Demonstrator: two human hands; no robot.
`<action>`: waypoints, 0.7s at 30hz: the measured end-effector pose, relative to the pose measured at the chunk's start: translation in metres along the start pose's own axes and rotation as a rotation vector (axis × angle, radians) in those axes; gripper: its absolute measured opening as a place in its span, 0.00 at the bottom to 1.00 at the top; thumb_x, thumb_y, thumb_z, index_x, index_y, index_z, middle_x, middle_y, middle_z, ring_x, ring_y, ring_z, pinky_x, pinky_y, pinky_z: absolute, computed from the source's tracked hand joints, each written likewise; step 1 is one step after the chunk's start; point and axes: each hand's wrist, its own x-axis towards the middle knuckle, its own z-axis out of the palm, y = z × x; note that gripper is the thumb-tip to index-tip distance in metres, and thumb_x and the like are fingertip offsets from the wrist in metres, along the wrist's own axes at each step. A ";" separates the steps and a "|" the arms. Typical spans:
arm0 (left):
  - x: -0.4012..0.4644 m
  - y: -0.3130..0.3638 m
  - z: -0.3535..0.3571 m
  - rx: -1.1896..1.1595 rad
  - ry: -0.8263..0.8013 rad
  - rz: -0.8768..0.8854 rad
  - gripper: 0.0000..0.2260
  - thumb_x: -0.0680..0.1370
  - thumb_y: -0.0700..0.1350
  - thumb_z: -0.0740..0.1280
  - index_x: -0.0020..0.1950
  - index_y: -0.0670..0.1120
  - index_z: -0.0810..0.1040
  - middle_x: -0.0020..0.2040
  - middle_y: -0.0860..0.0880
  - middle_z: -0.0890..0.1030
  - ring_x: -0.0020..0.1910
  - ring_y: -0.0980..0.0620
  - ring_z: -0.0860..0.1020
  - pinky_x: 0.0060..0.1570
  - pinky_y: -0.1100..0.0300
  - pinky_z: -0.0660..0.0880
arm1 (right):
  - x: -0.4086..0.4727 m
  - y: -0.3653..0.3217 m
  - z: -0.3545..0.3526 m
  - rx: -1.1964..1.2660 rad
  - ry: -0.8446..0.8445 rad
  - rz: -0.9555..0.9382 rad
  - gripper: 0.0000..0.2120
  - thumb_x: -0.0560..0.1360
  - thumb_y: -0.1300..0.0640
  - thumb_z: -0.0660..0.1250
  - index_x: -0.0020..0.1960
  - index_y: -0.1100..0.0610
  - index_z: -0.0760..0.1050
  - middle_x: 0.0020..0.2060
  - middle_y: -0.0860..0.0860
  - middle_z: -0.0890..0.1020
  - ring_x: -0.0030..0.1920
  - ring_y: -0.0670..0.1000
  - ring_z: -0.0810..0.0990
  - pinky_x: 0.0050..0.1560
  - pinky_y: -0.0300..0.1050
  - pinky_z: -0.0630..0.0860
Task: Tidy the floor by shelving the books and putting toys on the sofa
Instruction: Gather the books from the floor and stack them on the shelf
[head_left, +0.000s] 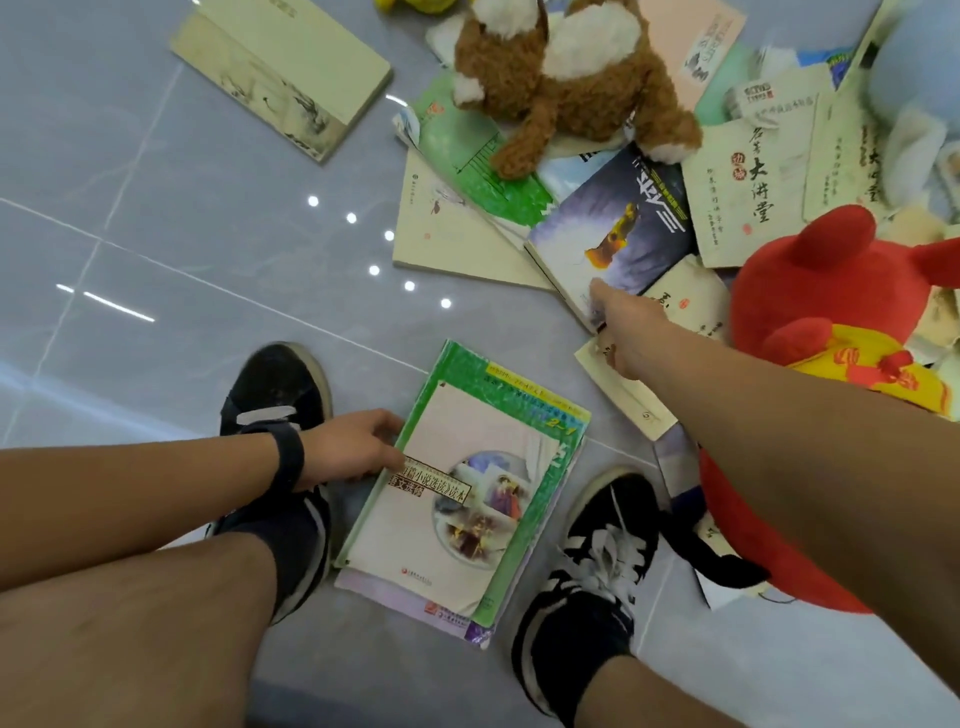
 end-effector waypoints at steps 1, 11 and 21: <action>-0.002 -0.001 0.002 0.005 -0.011 0.001 0.20 0.75 0.44 0.75 0.65 0.50 0.74 0.56 0.50 0.83 0.51 0.52 0.82 0.45 0.60 0.78 | -0.007 -0.001 0.003 0.032 0.002 0.009 0.13 0.72 0.45 0.71 0.47 0.51 0.72 0.38 0.50 0.73 0.27 0.48 0.65 0.27 0.40 0.64; -0.005 -0.002 0.018 0.221 0.049 0.080 0.20 0.76 0.49 0.74 0.64 0.48 0.71 0.60 0.50 0.81 0.57 0.50 0.80 0.60 0.53 0.77 | -0.060 -0.003 0.019 0.517 -0.395 -0.055 0.04 0.79 0.60 0.64 0.46 0.58 0.75 0.38 0.53 0.78 0.39 0.52 0.78 0.40 0.46 0.82; 0.004 -0.001 -0.003 -0.429 0.413 0.132 0.15 0.80 0.44 0.70 0.65 0.46 0.71 0.57 0.46 0.81 0.55 0.47 0.81 0.59 0.47 0.79 | -0.107 0.009 -0.063 -0.443 -0.307 -0.777 0.11 0.78 0.63 0.70 0.55 0.52 0.74 0.32 0.41 0.79 0.33 0.42 0.73 0.36 0.33 0.68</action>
